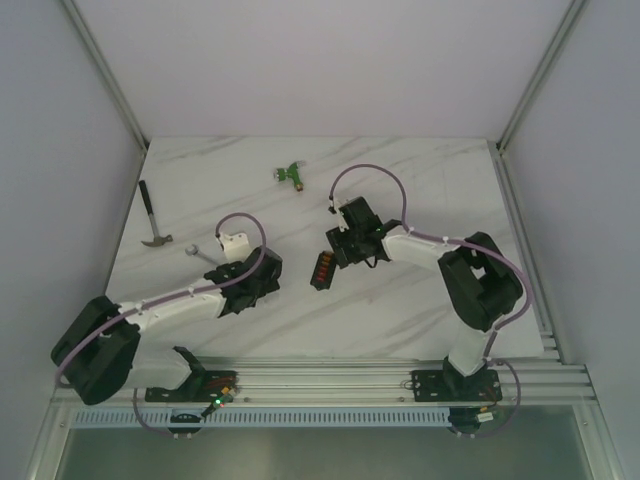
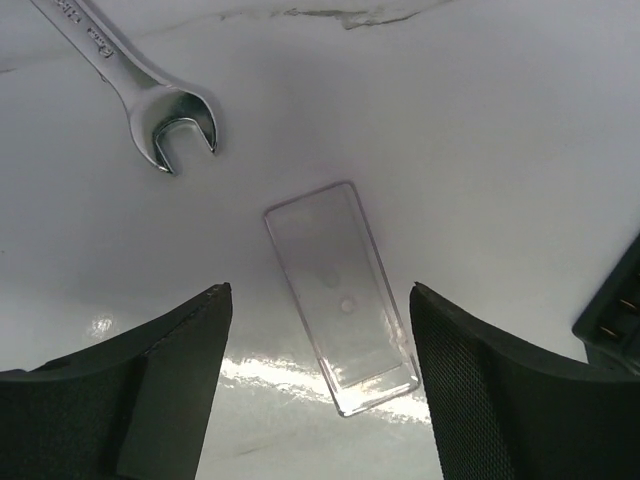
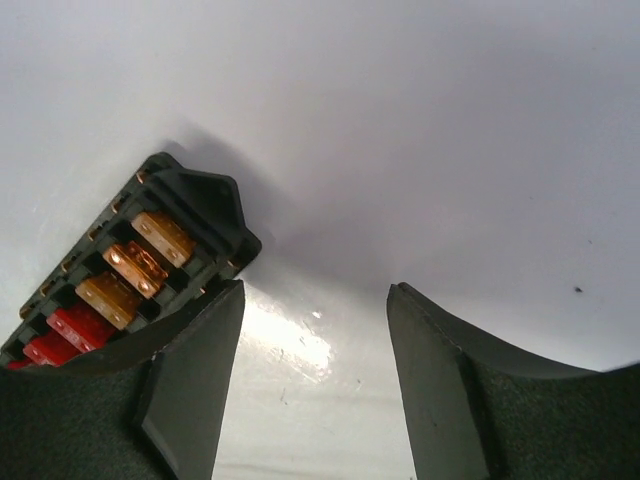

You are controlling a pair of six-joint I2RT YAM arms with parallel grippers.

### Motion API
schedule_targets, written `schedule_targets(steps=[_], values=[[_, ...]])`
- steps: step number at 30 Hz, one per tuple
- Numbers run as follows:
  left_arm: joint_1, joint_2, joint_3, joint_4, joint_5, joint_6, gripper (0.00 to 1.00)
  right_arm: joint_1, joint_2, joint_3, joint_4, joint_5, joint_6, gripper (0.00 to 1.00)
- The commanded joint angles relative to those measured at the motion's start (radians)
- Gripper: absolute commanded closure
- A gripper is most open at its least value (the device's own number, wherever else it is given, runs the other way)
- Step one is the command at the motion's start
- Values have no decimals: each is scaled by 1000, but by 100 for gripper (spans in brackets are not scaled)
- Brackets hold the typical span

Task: Snap on the fuse box
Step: Adjust the fuse box base at the center of the board, then pick up the fuse box cover from the center of the board.

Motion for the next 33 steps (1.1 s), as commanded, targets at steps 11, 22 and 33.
schedule_targets(steps=[11, 22, 33], values=[[10, 177, 99, -38, 19, -25, 49, -73, -231, -246, 205, 113, 44, 24], [-43, 160, 238, -63, 175, 194, 67, -124, -351, -400, 356, 117, 156, 11], [-147, 338, 572, -123, 236, 540, 66, -153, -462, -563, 505, 187, 240, 1]])
